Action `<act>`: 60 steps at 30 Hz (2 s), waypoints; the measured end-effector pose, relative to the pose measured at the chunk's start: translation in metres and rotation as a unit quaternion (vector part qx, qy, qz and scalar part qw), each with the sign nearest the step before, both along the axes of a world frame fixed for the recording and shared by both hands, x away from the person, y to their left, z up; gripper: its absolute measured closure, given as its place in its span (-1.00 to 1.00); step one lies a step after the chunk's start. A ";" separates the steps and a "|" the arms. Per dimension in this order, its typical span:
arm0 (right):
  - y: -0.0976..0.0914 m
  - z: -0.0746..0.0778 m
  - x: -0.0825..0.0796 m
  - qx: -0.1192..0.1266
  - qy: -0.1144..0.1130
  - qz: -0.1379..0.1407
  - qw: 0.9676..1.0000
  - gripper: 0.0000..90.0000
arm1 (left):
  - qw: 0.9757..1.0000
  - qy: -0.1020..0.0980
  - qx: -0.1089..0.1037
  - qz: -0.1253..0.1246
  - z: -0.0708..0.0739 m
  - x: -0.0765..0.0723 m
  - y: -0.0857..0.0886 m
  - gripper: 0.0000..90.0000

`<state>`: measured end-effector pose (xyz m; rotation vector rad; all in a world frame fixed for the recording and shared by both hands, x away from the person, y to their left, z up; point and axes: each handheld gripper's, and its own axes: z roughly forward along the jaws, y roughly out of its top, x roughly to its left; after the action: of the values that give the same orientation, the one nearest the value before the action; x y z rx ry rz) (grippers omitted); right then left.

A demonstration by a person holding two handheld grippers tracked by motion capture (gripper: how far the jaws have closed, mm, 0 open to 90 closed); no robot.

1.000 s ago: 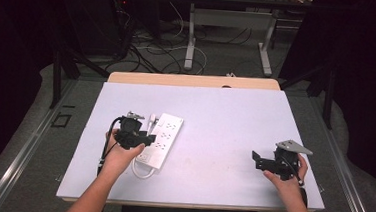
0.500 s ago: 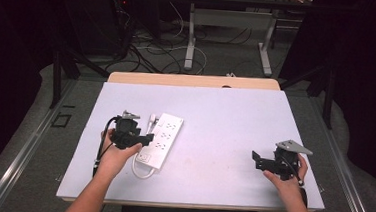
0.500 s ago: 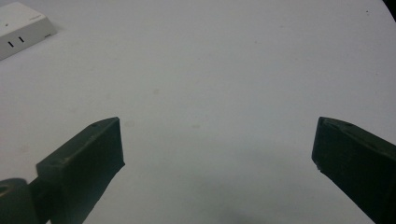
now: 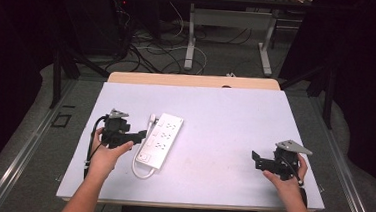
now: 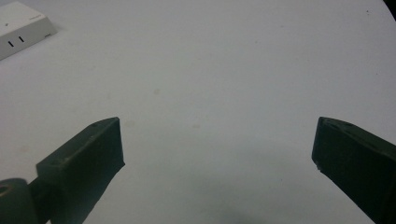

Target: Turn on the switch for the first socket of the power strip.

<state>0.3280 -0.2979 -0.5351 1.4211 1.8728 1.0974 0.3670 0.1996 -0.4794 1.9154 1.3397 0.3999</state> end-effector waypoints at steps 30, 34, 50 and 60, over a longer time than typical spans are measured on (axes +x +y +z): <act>0.001 0.000 0.000 0.002 0.000 0.000 1.000 -0.96 | 0.997 -0.030 -0.060 0.039 -0.005 -0.018 0.056 -0.99; 0.001 0.000 0.000 0.002 0.003 -0.003 1.000 -0.96 | 0.997 -0.033 -0.059 0.038 -0.010 -0.022 0.063 -0.99; 0.001 0.000 0.000 0.003 0.000 0.000 1.000 -0.96 | 0.996 -0.051 -0.045 0.051 -0.035 -0.031 0.081 -0.98; 0.001 0.000 0.000 0.003 0.003 -0.001 1.000 -0.96 | 0.996 -0.054 -0.043 0.049 -0.046 -0.033 0.083 -0.96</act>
<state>0.3279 -0.2967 -0.5354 1.4315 1.8733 1.1005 0.3339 0.2827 -0.5257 1.7387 1.3602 0.4801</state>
